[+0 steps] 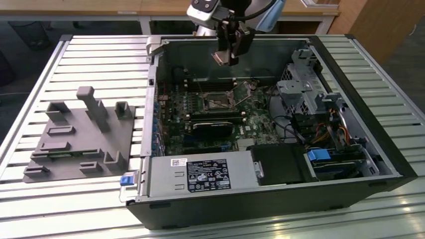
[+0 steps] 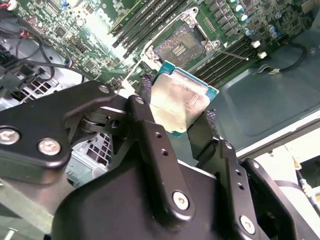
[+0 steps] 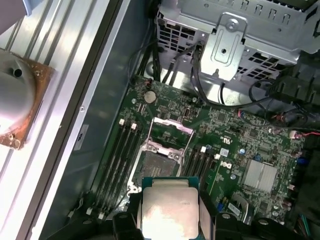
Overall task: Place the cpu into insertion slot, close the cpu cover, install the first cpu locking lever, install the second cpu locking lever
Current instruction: 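Place the cpu into insertion slot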
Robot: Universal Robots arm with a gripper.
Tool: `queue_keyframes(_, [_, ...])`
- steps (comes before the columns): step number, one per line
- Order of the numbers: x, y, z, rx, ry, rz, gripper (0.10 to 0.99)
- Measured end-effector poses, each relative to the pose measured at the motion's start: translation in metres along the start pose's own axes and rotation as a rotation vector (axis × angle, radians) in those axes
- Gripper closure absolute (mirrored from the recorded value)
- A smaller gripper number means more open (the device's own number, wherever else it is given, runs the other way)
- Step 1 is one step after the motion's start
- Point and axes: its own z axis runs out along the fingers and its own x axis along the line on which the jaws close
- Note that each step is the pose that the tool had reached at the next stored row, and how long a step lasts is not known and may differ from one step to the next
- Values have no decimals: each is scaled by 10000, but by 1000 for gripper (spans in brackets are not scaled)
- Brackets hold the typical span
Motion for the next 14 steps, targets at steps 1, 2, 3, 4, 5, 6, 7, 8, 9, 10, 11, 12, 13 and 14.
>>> queue_keyframes(1, [0, 0, 0, -1, -7, 72, 545])
queue_keyframes(2, [0, 0, 1, -3, -13, 141, 545])
queue_keyframes(3, [0, 0, 2, -4, -19, 213, 545])
queue_keyframes(4, [0, 0, 2, -6, -25, 280, 545])
queue_keyframes(5, [0, 0, 3, -6, -31, 338, 545])
queue_keyframes(6, [0, 0, 4, -7, -34, 379, 545])
queue_keyframes(7, [0, 0, 6, -8, -37, 408, 545])
queue_keyframes(8, [0, 0, 10, -8, -38, 425, 545])
queue_keyframes(9, [0, -1, 14, -8, -40, 436, 545])
queue_keyframes(10, [0, -1, 17, -8, -41, 444, 545])
queue_keyframes(11, [0, -2, 22, -9, -40, 449, 545])
queue_keyframes(12, [0, -2, 26, -8, -41, 453, 545])
queue_keyframes(13, [-1, -3, 30, -8, -42, 457, 545])
queue_keyframes(14, [-1, -3, 35, -8, -42, 460, 545])
